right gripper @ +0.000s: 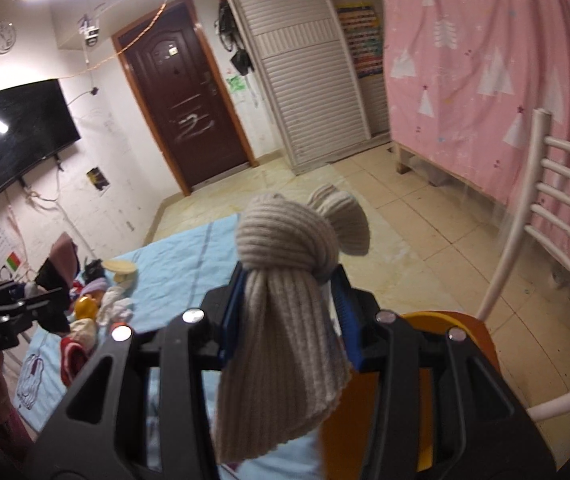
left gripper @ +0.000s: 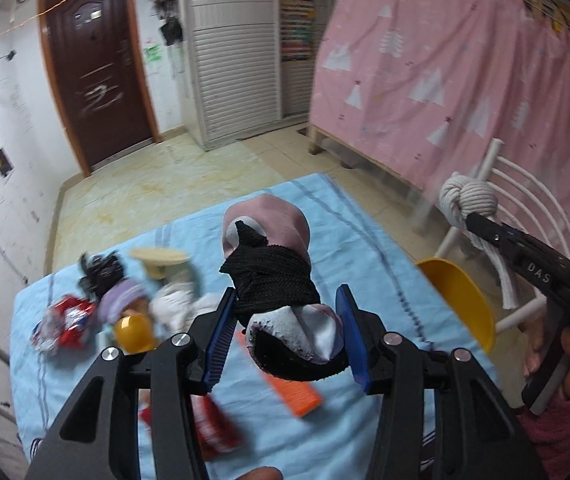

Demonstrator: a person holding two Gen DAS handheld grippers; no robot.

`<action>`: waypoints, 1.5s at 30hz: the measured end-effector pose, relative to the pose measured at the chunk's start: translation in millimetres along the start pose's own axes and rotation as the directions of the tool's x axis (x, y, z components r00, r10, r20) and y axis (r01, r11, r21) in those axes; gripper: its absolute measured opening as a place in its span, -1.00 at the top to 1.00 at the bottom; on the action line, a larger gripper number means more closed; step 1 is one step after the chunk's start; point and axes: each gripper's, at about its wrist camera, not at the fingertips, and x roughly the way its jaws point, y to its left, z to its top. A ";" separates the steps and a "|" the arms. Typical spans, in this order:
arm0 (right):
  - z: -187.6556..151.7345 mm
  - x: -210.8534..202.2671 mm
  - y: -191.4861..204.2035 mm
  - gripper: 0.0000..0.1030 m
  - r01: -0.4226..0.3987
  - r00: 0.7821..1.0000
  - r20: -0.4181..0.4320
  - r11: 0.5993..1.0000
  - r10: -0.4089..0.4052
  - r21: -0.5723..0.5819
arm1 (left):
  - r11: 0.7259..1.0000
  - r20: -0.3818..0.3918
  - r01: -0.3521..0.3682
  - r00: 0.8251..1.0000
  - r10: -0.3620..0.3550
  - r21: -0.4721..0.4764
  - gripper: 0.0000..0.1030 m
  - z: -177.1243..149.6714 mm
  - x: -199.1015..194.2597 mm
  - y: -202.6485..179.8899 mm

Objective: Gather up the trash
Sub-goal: 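Carry the sock and hat to the yellow bin and open both tools over it, then move the left tool to the red knit sock while the right tool approaches the orange block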

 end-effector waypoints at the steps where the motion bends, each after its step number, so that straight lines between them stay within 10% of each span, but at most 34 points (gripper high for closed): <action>1: -1.4 -3.1 -8.6 0.21 0.017 1.000 0.001 1.000 -0.017 0.008 | 1.000 -0.004 0.017 1.000 -0.017 0.015 0.20 3.4 2.8 -10.1; 5: -9.9 -9.0 -28.8 0.18 0.050 0.999 -0.009 0.998 -0.050 0.029 | 0.994 -0.016 0.082 0.997 -0.081 0.068 0.20 11.9 11.3 -48.2; 9: -17.7 -16.5 -48.6 -0.28 0.065 0.998 -0.006 0.996 -0.065 0.069 | 0.985 -0.038 0.132 0.991 -0.128 0.111 0.20 19.2 22.0 -84.8; 25: -13.7 -66.0 -110.2 -0.34 0.112 0.982 0.119 0.966 -0.143 0.235 | 0.906 -0.110 0.316 0.949 -0.297 0.283 -0.20 19.1 39.0 -197.5; 45: -14.7 -32.6 -30.1 -0.44 0.059 0.997 0.047 0.992 -0.065 0.109 | 0.955 -0.054 0.268 0.963 -0.264 0.128 -0.20 16.4 11.6 -105.9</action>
